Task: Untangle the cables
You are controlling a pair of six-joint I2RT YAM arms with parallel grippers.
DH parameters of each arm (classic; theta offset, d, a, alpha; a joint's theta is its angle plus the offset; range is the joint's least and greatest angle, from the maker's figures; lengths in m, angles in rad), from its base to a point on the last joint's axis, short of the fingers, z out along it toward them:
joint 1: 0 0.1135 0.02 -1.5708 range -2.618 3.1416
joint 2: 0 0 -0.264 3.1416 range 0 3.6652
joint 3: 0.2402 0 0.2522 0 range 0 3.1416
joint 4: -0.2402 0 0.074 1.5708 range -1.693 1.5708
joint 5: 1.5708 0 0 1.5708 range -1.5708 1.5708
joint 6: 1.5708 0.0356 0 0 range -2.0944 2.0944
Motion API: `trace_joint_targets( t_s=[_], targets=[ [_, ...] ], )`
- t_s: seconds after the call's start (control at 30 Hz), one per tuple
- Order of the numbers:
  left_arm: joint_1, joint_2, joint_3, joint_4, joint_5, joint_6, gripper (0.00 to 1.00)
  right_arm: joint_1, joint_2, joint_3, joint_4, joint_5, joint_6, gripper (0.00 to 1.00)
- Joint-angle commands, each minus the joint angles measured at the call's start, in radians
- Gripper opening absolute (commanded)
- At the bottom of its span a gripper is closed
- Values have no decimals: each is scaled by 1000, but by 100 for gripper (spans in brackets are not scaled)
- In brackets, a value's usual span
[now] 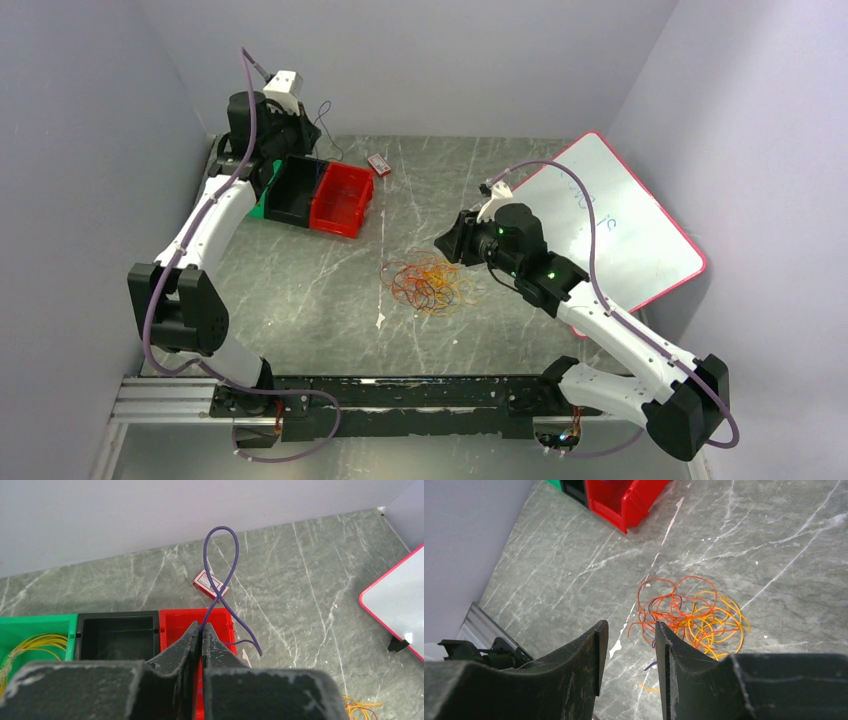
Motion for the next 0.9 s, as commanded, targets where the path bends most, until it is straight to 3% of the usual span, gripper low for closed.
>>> trace_joint_targets(
  t_s=[0.0, 0.23, 0.63, 0.87],
  targets=[
    [10, 25, -36, 60, 5, -13, 7, 3, -11, -2, -8, 2, -4, 44],
    [6, 92, -35, 82, 57, -50, 7, 3, -17, -4, -20, 11, -9, 44],
    [-18, 225, -8, 7, -72, -47, 7, 3, -29, -11, -36, 32, -15, 44],
    [-31, 316, 49, -64, -74, -33, 7, 3, -28, -17, -34, 29, -11, 44]
  ],
)
